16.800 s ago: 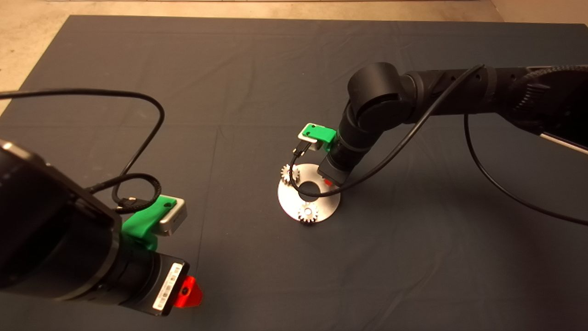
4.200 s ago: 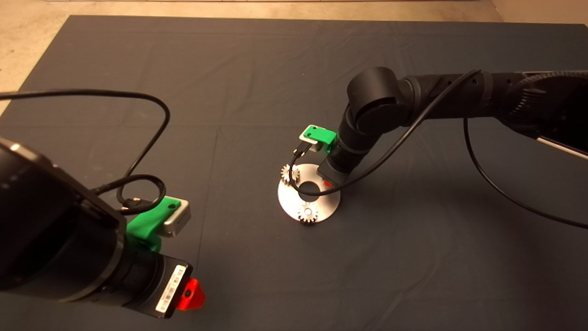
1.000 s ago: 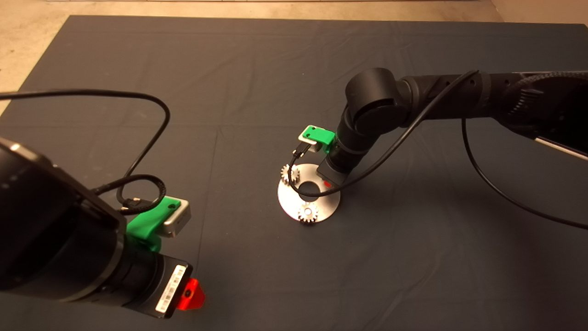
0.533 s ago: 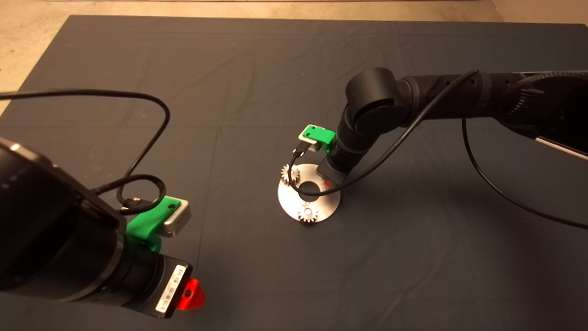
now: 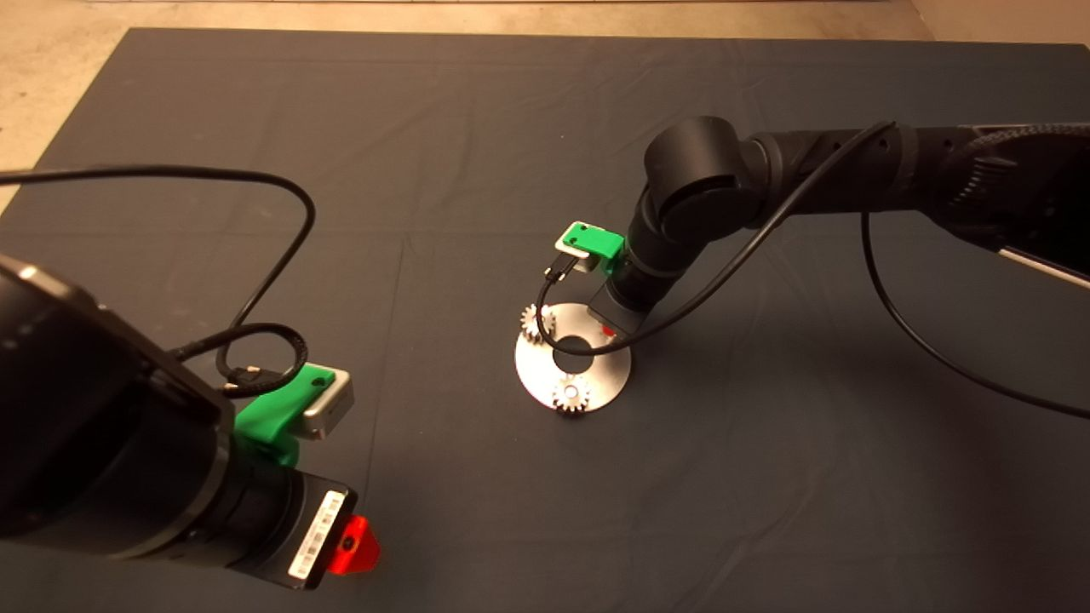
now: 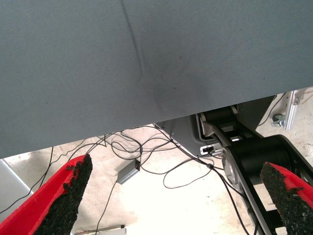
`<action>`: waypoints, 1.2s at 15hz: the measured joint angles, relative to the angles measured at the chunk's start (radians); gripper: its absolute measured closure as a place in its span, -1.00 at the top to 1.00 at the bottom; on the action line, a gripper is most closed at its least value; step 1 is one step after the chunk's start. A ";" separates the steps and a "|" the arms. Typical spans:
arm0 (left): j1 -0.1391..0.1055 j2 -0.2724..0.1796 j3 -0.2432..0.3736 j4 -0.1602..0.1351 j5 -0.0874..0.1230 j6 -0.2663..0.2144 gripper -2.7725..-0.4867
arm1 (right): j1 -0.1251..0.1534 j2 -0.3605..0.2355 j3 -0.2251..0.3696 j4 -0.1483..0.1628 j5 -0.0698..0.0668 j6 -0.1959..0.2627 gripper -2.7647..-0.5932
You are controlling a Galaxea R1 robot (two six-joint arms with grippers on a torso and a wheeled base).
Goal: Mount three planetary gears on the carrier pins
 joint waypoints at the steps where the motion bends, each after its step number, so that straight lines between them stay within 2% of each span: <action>1: 0.000 0.000 0.000 0.000 0.000 0.000 0.75 | 0.000 0.000 0.008 0.000 0.001 0.000 -0.65; 18: 0.000 0.000 0.000 0.000 0.000 0.000 0.75 | -0.001 -0.018 0.029 0.000 0.000 -0.005 -0.67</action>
